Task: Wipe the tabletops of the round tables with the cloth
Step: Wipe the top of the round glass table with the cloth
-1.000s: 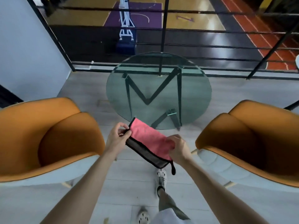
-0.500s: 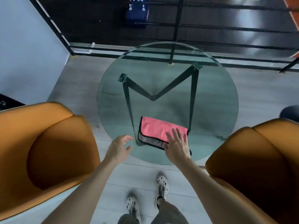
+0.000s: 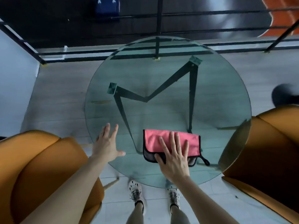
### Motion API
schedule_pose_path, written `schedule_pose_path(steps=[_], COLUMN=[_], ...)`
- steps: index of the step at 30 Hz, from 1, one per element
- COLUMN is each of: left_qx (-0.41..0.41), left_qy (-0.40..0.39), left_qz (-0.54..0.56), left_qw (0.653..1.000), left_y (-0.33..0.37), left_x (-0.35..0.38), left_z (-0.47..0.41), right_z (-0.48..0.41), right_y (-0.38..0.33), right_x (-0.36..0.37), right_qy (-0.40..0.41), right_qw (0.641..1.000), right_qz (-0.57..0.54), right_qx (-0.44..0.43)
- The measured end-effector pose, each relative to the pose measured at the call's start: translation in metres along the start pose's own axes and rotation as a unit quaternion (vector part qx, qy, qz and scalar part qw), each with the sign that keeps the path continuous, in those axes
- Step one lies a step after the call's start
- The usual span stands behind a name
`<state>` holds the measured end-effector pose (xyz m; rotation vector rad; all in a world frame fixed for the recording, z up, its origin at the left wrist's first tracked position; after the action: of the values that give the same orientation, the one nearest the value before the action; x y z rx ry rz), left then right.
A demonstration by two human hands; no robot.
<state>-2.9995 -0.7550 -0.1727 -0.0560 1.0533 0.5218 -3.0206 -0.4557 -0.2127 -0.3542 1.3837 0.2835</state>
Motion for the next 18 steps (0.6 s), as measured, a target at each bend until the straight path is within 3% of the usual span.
schedule_pose_path(steps=[12,18], left_qx=[-0.006,-0.011], left_qy=[0.03,0.15], left_qz=[0.014,0.0], left_qw=[0.999,0.989], left_y=[0.0,0.032], left_x=[-0.001,0.01], left_z=[0.001,0.041], right_z=[0.003,-0.018], right_y=[-0.019,-0.018], right_x=[-0.008,-0.029], right_qy=[-0.021,0.013], right_qw=[0.997,0.986], right_qz=[0.036,-0.076], right_qx=[-0.061,-0.151])
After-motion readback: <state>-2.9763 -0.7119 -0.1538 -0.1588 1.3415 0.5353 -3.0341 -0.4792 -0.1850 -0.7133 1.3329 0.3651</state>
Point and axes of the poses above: each hand's wrist, its own z-axis away from the middle knuckle, its own x-axis out of the palm, y = z × x, the point moved 8 cm from there along -z, towards the middle knuckle, and after that the axes turned 9 degrees about z, right-handed, at the moved point
